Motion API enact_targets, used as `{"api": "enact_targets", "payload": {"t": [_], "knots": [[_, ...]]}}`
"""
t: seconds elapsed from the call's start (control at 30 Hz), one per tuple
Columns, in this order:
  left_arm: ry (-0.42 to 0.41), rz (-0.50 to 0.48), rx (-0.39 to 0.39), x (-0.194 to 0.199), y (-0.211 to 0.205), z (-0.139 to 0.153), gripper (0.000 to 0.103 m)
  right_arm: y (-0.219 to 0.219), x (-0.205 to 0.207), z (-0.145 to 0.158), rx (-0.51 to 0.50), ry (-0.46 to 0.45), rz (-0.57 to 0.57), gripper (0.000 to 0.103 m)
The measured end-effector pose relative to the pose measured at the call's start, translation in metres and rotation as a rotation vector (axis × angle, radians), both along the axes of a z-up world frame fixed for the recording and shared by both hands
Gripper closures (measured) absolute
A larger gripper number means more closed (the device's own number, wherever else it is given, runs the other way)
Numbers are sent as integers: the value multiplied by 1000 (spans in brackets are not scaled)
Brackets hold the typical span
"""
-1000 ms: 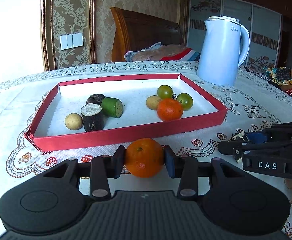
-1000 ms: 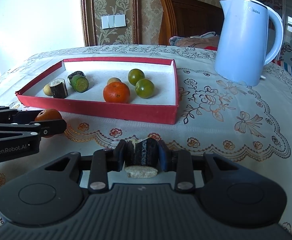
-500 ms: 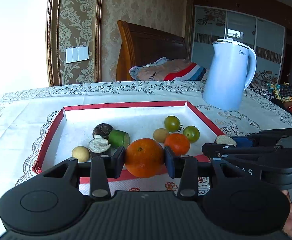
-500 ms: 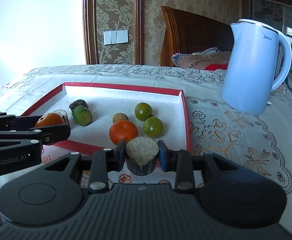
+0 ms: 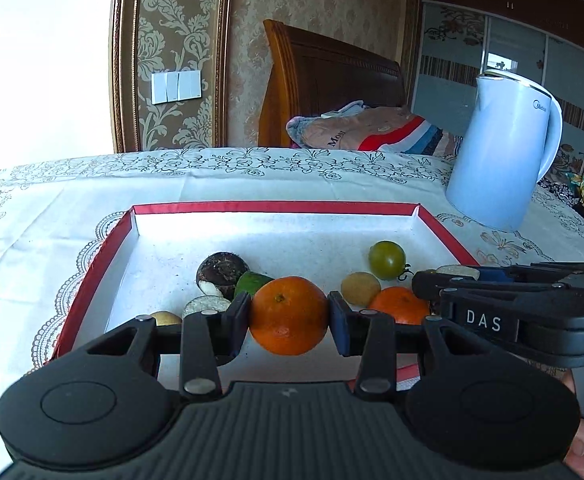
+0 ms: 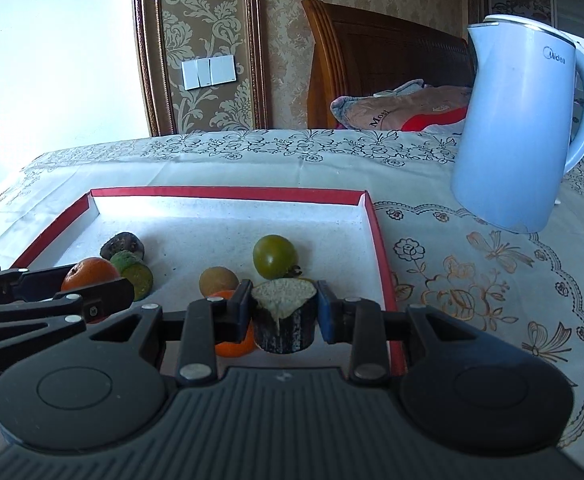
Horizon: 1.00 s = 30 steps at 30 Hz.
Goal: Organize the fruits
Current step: 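Open right tool to drop the eggplant chunk while left tool lowers and releases the orange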
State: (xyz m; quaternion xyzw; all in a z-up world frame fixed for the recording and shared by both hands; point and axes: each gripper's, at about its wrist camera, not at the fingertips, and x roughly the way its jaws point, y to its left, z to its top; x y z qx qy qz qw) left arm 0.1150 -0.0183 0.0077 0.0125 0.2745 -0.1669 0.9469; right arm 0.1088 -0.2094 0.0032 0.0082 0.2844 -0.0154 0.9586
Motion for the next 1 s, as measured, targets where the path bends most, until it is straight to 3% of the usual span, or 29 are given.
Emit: {"api": "enact_targets", "payload": {"t": [1.0], "knots": [[20, 35, 79, 11, -14, -12, 61, 0, 0, -1, 2, -10, -9, 66]]}}
